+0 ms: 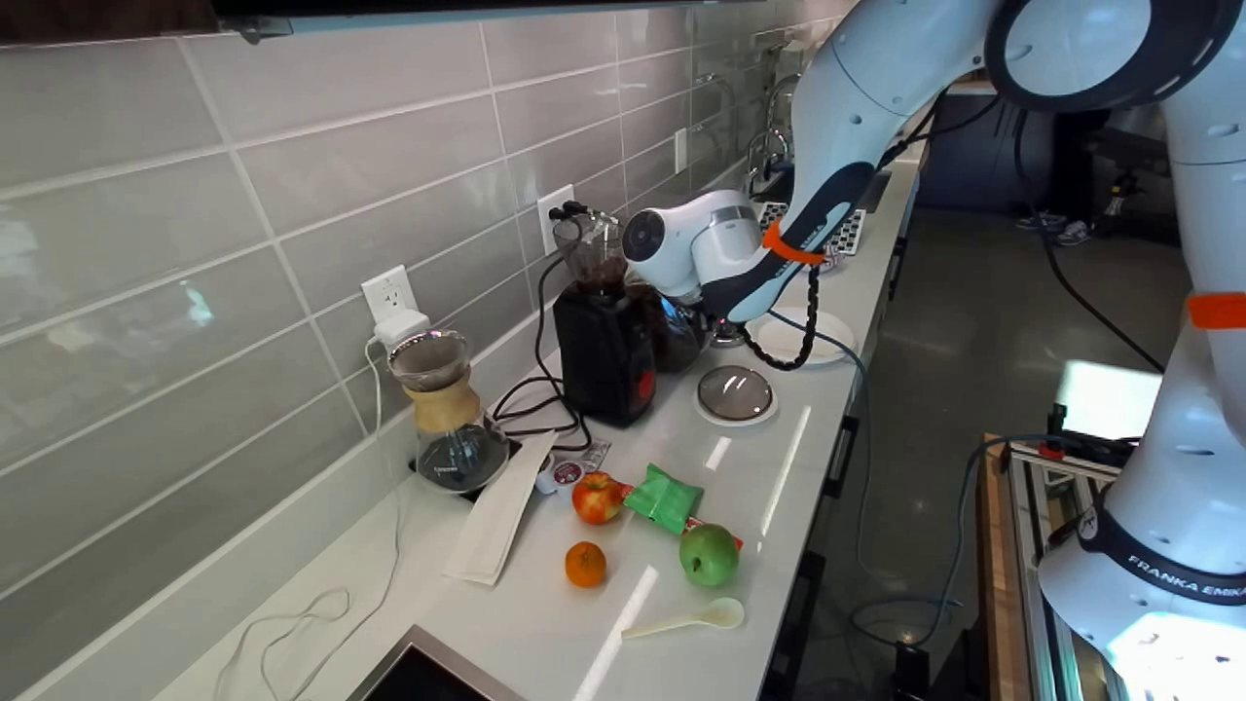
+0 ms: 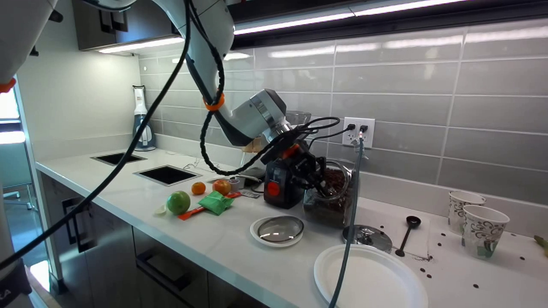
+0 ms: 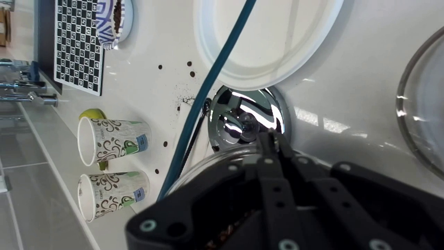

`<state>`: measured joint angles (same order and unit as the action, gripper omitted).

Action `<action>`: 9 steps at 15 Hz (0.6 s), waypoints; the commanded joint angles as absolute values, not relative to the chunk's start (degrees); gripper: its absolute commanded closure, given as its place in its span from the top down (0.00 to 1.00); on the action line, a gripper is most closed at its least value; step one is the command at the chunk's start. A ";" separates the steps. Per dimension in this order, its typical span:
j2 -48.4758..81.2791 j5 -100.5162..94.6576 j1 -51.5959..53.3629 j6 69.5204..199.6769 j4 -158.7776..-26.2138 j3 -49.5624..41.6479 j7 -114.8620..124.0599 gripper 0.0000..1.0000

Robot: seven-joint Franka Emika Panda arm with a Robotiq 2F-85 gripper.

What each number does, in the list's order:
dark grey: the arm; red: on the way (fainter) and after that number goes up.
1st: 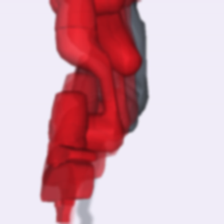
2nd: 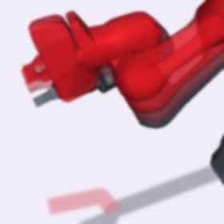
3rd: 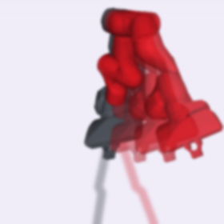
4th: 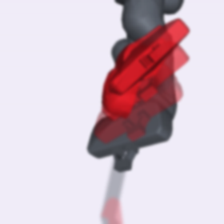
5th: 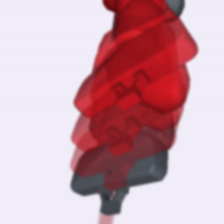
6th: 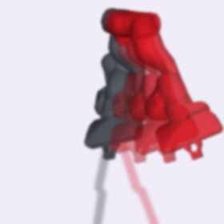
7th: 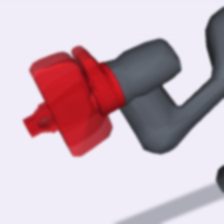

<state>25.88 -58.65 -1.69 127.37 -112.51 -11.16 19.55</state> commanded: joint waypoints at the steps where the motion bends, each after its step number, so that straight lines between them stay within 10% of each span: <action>1: 31.63 -60.35 -1.74 126.38 -112.60 -9.74 25.19 0.01; 9: 30.62 -65.74 -1.81 124.65 -112.73 -8.93 32.23 0.01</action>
